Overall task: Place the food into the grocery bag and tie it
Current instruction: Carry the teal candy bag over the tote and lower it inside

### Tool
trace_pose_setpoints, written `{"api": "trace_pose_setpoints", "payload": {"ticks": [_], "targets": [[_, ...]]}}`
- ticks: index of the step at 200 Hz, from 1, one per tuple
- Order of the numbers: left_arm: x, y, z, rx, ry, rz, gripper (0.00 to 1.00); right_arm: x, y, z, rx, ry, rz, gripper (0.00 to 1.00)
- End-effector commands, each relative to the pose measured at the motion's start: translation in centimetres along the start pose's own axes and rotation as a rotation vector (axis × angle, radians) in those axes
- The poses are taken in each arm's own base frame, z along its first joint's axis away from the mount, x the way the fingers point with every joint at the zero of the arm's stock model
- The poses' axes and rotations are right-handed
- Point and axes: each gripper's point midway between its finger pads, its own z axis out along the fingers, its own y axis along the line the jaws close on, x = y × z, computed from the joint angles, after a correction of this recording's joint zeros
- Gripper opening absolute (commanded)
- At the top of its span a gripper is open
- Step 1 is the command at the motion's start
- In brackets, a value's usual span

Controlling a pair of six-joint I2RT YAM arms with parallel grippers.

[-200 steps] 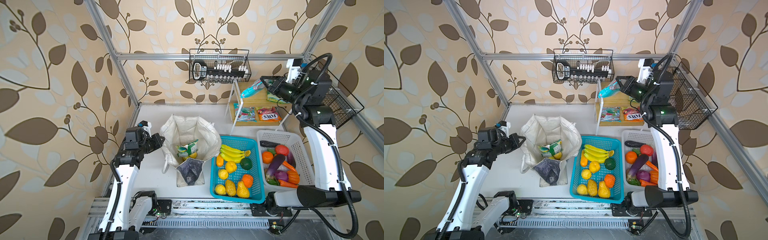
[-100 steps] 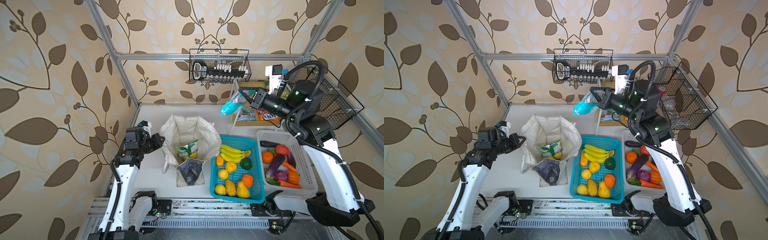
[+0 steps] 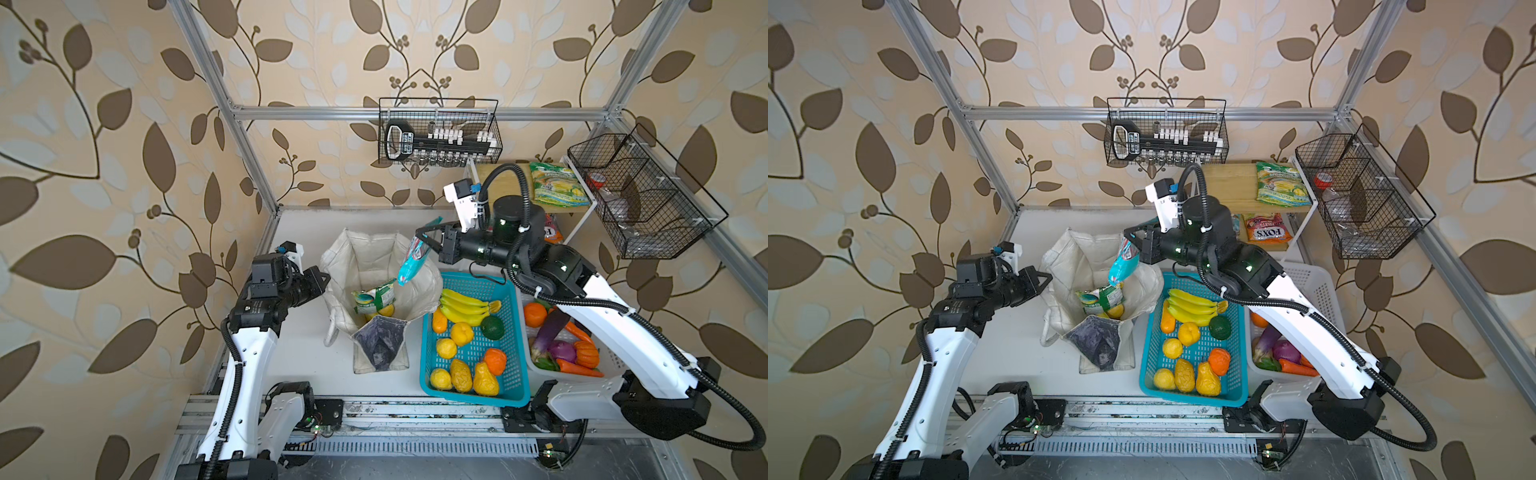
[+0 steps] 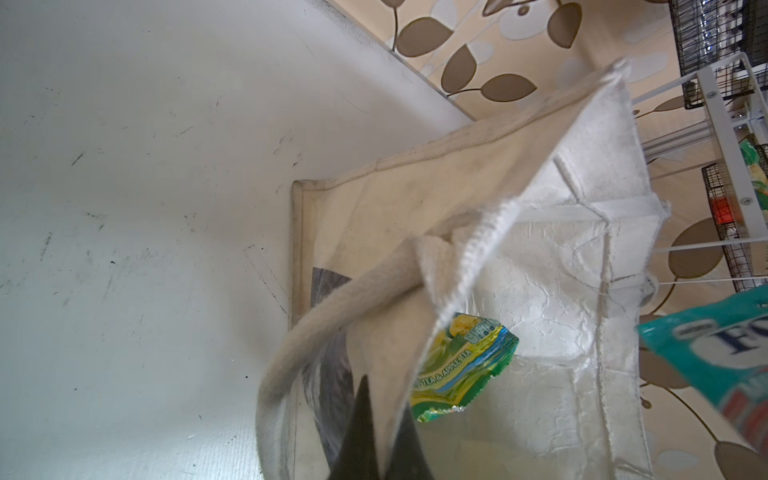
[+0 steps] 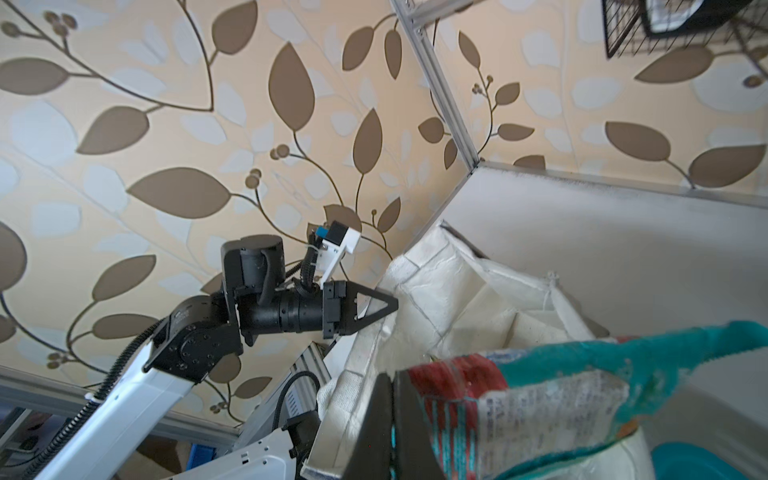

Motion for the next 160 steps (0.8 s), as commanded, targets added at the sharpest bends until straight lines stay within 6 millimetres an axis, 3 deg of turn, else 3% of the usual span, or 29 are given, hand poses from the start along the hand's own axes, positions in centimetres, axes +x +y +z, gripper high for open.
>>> {"api": "trace_pose_setpoints", "payload": {"ticks": [1,42,98,130,160], "targets": [[-0.6,-0.6,-0.3,0.028,-0.018,0.029,0.00,0.5,0.9,2.3,-0.018,-0.023,-0.015,0.00],[-0.5,-0.6,0.0,0.038,-0.003,0.023,0.00,4.5,2.2,7.7,-0.049,0.061,-0.028,0.00],[-0.6,-0.8,0.0,0.048,-0.005,0.028,0.00,9.6,-1.0,15.3,0.026,0.143,-0.026,0.00],[-0.6,-0.9,0.0,0.054,-0.004,0.025,0.00,12.5,-3.4,17.6,0.076,0.187,-0.008,0.00],[-0.5,-0.8,0.1,0.053,0.000,0.018,0.00,14.4,-4.0,18.2,0.107,0.206,-0.024,0.00]]}}
